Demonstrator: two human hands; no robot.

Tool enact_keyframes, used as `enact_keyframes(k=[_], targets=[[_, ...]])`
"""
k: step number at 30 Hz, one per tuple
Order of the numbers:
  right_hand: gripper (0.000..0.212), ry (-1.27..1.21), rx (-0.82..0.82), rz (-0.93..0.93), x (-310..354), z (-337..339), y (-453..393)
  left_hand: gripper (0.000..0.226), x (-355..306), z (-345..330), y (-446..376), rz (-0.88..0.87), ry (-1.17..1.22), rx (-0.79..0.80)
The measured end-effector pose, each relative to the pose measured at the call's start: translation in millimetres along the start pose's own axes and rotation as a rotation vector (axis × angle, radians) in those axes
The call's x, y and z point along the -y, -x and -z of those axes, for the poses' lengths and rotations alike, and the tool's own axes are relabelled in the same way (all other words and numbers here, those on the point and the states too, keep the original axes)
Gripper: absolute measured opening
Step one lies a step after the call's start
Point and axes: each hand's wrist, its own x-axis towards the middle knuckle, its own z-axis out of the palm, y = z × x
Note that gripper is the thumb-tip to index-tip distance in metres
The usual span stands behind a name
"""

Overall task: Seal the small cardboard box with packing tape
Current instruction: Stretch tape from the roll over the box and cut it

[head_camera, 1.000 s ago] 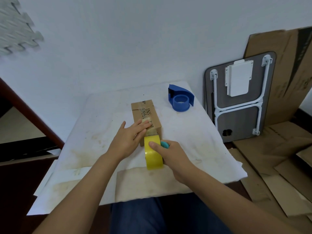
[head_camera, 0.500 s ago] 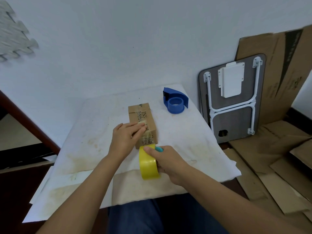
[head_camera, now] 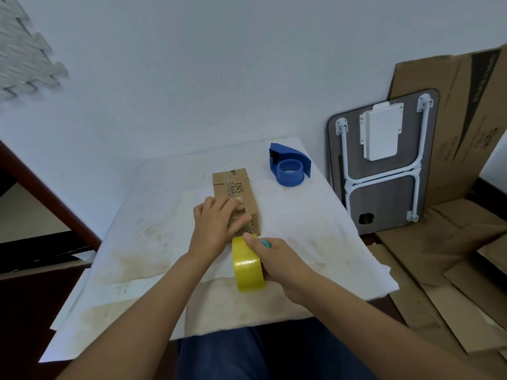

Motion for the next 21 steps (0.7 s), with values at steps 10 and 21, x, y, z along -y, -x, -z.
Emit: enact_keyframes(k=[10,21], targets=[[0.062,0.078,-0.027,0.021,15,4,-11,0.041,20,-3,-1,-0.204,-0.059,0.033],[0.053,0.302,-0.087,0.129,20,9,-4,0.044,19,0,6,-0.182,-0.062,0.023]])
